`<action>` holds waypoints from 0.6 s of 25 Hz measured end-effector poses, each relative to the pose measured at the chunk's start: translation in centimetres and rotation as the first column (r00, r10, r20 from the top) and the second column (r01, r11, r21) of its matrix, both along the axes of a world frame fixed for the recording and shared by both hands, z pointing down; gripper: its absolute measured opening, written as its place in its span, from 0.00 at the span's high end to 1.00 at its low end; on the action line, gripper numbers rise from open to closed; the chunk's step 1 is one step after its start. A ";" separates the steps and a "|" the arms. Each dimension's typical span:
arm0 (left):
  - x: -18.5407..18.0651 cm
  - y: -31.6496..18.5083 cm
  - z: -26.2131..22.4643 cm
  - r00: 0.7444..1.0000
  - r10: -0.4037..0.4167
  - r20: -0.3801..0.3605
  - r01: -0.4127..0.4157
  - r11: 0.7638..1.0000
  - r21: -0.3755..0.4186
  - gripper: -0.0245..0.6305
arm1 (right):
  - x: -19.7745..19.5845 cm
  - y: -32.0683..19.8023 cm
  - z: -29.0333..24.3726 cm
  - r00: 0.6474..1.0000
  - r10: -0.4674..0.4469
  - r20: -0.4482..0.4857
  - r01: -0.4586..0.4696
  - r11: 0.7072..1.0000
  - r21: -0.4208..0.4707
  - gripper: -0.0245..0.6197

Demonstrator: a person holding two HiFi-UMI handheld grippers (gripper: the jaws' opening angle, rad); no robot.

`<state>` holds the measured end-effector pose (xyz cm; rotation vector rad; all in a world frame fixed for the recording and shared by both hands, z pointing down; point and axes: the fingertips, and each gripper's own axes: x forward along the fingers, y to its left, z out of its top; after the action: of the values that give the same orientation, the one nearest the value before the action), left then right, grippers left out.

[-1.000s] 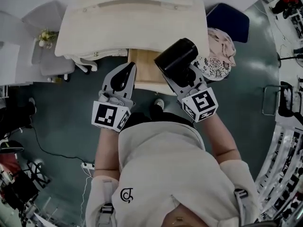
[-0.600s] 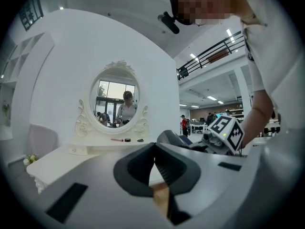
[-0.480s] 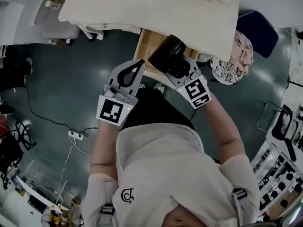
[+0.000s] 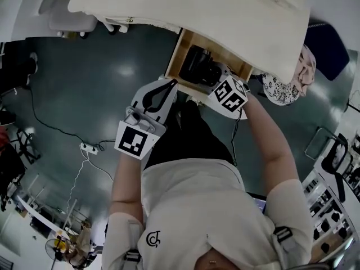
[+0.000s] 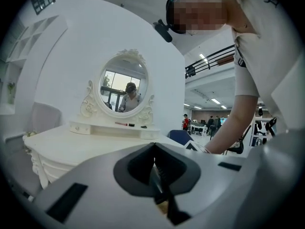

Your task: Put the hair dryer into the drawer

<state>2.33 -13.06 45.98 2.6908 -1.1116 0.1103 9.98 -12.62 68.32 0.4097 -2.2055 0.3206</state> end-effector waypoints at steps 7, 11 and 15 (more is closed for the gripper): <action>-1.0 0.3 2.6 1.000 0.011 0.005 -0.011 0.998 -0.059 0.94 | -0.8 0.1 5.5 0.996 -0.027 -0.088 0.015 0.990 -0.137 0.57; -1.6 0.1 3.6 1.000 0.000 -0.004 0.000 0.997 -0.078 0.94 | -0.9 -0.2 7.5 0.992 -0.018 -0.127 -0.005 0.984 -0.177 0.57; -2.2 0.3 4.2 1.000 0.000 -0.023 -0.002 0.994 -0.106 0.94 | -0.8 0.2 8.9 0.985 -0.004 -0.172 -0.032 0.979 -0.201 0.56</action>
<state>0.18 -12.80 50.22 2.5931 -1.0669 0.1346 9.14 -12.42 77.18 0.3280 -1.9801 0.4951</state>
